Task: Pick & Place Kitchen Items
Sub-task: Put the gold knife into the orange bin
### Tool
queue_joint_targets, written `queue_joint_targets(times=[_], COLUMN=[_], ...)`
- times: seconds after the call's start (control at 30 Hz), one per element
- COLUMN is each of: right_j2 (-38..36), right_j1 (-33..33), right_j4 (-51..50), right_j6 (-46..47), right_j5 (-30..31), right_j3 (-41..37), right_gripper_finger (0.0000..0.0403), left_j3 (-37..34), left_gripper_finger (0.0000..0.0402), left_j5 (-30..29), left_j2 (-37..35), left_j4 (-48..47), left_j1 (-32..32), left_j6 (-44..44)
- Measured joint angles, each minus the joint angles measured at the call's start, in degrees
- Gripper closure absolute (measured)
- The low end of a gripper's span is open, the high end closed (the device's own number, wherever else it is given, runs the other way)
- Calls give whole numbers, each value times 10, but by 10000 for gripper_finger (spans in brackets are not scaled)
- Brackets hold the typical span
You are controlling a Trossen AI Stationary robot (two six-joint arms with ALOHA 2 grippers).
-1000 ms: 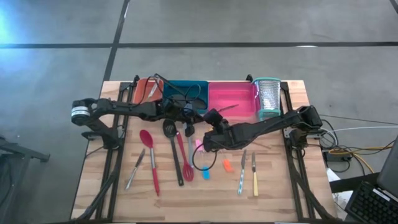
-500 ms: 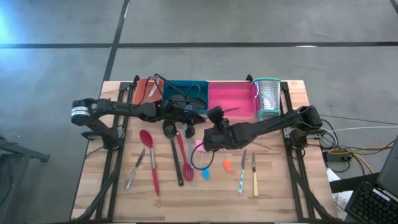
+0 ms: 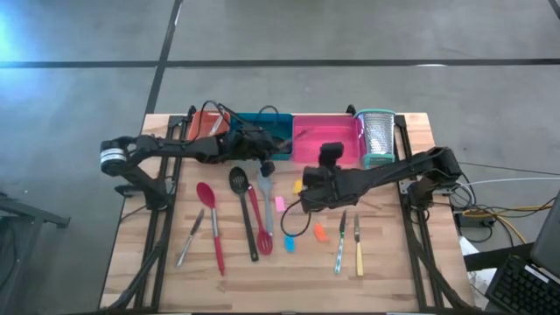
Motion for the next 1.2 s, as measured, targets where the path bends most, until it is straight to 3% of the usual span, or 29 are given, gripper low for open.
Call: queue_joint_targets(times=[0.13, 0.27, 0.47, 0.8, 1.03, 1.2], right_j2=[-13, -16, -16, -16, -17, -17], right_j1=[-5, -10, -14, -48, -67, -69], right_j4=[-68, -101, -100, -99, -98, -97], right_j6=[121, 183, 187, 189, 205, 201], right_j5=[-26, -57, -59, -58, -58, -56], right_j3=[0, -4, -36, -88, -89, -87], right_gripper_finger=[250, 256, 259, 255, 262, 256], left_j3=[-10, -44, -133, -283, -321, -326], left_gripper_finger=[381, 381, 381, 381, 381, 381], left_j5=[-26, -28, -30, -32, -41, -84], left_j2=[-4, -20, -76, -238, -327, -344], left_j4=[-11, -5, 40, 79, 37, -11], left_j1=[41, 86, 154, 223, 253, 268], left_j6=[-1, -5, -14, -13, 24, 32])
